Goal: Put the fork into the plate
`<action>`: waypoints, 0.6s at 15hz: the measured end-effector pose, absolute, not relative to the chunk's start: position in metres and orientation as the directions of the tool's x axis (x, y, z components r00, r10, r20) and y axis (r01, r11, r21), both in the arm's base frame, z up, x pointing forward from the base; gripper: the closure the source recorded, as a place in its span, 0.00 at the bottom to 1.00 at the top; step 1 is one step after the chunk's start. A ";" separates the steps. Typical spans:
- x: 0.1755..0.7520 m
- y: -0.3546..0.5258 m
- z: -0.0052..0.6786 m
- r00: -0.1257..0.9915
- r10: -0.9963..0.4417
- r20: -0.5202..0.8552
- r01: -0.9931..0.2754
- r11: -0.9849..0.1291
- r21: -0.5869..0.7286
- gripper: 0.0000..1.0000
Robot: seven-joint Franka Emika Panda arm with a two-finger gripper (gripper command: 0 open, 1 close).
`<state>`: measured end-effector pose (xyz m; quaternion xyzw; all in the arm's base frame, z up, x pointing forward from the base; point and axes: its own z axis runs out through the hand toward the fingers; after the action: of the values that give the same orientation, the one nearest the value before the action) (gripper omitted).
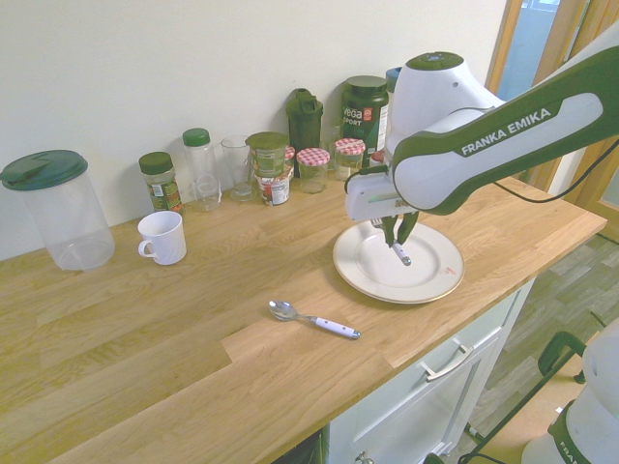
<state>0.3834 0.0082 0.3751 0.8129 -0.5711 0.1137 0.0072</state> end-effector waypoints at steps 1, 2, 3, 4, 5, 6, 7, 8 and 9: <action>0.385 0.002 0.371 0.321 -0.928 0.190 -0.931 -0.346 -0.116 1.00; 0.386 -0.002 0.368 0.320 -0.929 0.186 -0.932 -0.344 -0.113 1.00; 0.388 -0.005 0.364 0.322 -0.928 0.185 -0.932 -0.345 -0.109 1.00; 0.388 -0.007 0.360 0.324 -0.928 0.184 -0.932 -0.346 -0.105 1.00; 0.389 -0.008 0.357 0.327 -0.927 0.183 -0.932 -0.348 -0.099 1.00; 0.389 -0.009 0.355 0.331 -0.925 0.185 -0.931 -0.352 -0.094 1.00; 0.390 -0.009 0.354 0.334 -0.924 0.185 -0.931 -0.354 -0.091 1.00; 0.390 -0.009 0.353 0.336 -0.923 0.187 -0.930 -0.357 -0.089 1.00; 0.390 -0.009 0.353 0.340 -0.920 0.193 -0.928 -0.361 -0.086 0.00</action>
<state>0.3895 -0.0086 0.3533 0.8184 -0.5647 0.1046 0.0194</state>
